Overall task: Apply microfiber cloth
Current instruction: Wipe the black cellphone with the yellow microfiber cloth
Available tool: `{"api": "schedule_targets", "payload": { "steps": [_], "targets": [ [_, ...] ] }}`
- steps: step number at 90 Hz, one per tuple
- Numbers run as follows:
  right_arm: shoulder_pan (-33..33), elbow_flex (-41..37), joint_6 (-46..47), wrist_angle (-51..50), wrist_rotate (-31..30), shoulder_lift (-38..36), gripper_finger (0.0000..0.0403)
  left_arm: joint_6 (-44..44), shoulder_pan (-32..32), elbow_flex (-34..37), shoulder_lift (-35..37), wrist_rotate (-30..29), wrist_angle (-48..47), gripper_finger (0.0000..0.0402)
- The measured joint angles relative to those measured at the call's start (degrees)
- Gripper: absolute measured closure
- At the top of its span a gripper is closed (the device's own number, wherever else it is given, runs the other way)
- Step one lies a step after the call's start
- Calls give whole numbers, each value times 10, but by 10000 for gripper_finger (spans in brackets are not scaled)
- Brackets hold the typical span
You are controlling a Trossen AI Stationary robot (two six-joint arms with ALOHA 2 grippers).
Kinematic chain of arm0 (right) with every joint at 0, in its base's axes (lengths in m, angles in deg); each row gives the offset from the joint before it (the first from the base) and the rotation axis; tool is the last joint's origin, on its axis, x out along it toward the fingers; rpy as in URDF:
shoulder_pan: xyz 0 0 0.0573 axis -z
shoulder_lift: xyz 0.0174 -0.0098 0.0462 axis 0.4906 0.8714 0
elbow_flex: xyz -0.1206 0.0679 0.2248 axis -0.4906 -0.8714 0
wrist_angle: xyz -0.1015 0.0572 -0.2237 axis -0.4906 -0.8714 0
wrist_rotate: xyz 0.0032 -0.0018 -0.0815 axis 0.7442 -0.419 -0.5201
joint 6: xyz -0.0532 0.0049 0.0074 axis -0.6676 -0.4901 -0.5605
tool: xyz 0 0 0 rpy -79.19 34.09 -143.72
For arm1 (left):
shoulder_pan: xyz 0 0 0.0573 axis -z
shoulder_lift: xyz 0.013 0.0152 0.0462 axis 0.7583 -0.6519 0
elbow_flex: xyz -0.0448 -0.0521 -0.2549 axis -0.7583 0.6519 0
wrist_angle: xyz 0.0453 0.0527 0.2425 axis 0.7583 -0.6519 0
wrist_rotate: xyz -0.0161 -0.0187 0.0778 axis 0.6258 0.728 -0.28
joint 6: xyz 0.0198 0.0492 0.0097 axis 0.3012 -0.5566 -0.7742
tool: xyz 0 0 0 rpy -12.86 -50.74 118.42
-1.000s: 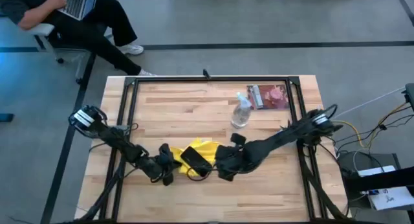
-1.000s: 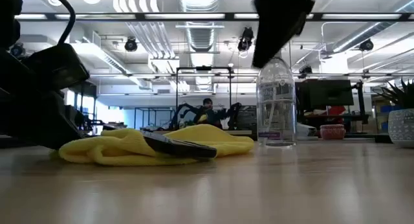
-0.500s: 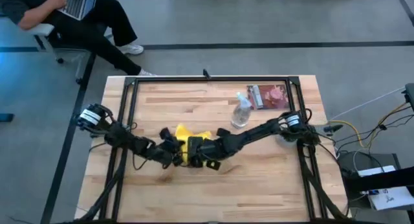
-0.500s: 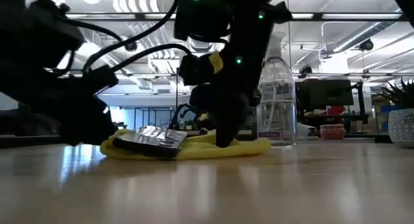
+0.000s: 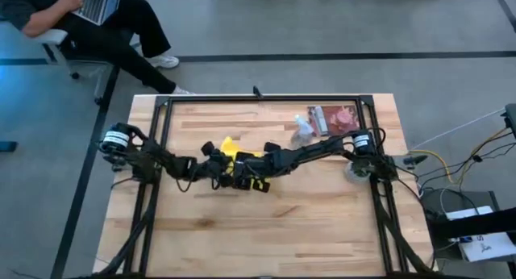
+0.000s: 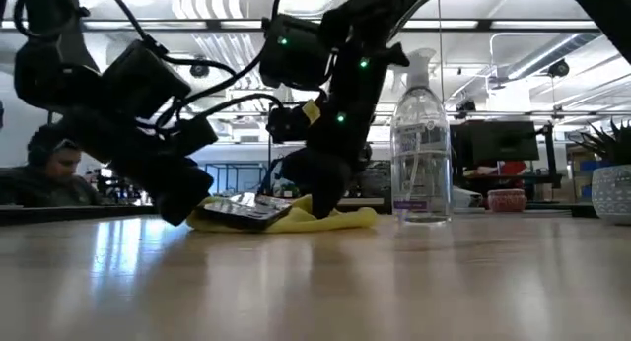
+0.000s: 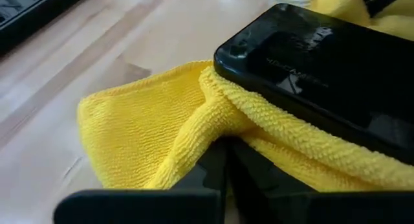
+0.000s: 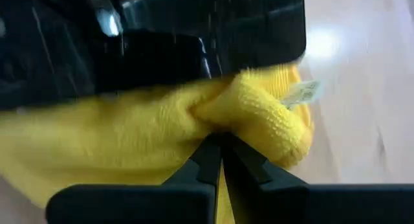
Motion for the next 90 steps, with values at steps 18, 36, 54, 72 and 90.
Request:
{"api": "schedule_targets", "payload": {
  "steps": [18,36,54,72,90],
  "targets": [
    [12,-3,-50,67,4,11,403,-36,-8,6,6,8,-3,401],
    [28,-3,-65,108,2,21,403,-40,-35,14,7,8,-3,401],
    [46,-2,-98,136,4,24,403,-56,-63,18,20,7,-18,401],
    [74,-2,-95,159,3,24,403,-63,-96,19,56,-8,-69,401],
    [95,-2,-86,177,-10,24,403,-82,-123,21,96,-11,-102,401]
  ]
}}
